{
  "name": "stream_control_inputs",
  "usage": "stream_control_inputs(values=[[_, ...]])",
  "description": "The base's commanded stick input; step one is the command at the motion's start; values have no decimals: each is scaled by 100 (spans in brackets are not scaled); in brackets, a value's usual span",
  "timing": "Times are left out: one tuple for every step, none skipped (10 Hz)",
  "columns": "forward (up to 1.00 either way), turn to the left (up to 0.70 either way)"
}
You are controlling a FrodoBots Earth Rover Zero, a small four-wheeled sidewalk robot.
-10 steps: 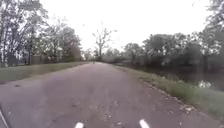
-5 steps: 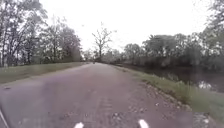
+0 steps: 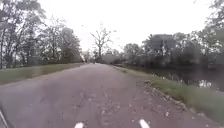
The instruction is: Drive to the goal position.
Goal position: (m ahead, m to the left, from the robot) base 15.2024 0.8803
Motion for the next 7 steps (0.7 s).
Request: stream_control_inputs(values=[[70,0],[70,35],[70,35],[70,35],[70,35],[70,35],[70,35]])
